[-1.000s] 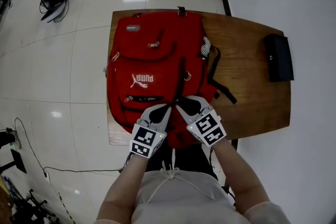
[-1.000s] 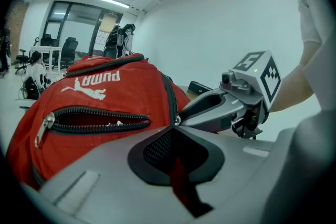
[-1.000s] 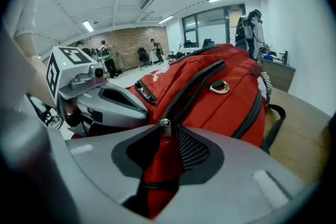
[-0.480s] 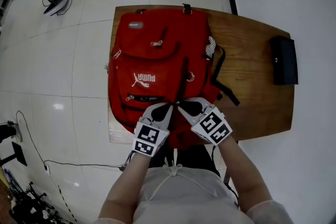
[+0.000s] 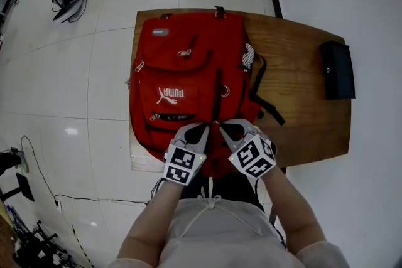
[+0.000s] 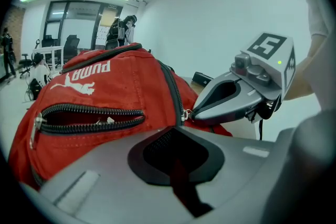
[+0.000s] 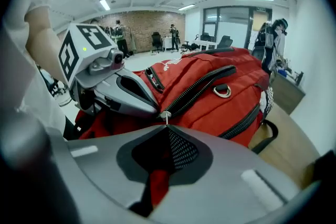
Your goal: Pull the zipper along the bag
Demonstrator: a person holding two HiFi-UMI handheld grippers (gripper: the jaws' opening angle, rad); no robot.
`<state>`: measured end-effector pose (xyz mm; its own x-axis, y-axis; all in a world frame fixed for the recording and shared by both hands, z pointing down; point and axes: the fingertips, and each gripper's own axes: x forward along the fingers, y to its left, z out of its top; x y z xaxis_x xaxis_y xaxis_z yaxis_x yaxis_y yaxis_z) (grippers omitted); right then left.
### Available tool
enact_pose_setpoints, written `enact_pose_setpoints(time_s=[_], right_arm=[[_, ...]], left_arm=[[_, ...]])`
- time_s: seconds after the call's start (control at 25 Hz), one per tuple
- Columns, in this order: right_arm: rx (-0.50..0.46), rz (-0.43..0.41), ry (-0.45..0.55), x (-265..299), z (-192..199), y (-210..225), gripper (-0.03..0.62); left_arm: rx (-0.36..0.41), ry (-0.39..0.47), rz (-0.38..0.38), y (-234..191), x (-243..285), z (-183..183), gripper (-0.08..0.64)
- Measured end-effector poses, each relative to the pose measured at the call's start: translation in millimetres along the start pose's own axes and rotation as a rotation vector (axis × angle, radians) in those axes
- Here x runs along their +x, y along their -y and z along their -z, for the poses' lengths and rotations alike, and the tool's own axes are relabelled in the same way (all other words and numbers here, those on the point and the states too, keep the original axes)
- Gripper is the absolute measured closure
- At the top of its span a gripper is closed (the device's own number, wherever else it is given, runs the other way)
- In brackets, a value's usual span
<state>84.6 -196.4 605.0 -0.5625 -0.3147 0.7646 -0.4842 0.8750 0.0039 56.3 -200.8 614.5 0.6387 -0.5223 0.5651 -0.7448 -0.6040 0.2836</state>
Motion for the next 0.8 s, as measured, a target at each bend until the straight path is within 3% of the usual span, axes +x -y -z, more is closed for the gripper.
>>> enact_pose_setpoints(time_s=[0.08,0.36,0.8], right_arm=[[-0.052,0.030,-0.022,-1,0,3,0.586],[-0.079,0.073,-0.033,-7,-9,20,0.586],[0.109,0.094,0.050,-12,-36,44,0.586]], left_arm=[[0.015,-0.014,-0.012,1,2,2,0.555],[0.003,-0.064,0.009,0,5,5,0.555],[-0.039,-0.094,0.028,-5,8,13,0.555]])
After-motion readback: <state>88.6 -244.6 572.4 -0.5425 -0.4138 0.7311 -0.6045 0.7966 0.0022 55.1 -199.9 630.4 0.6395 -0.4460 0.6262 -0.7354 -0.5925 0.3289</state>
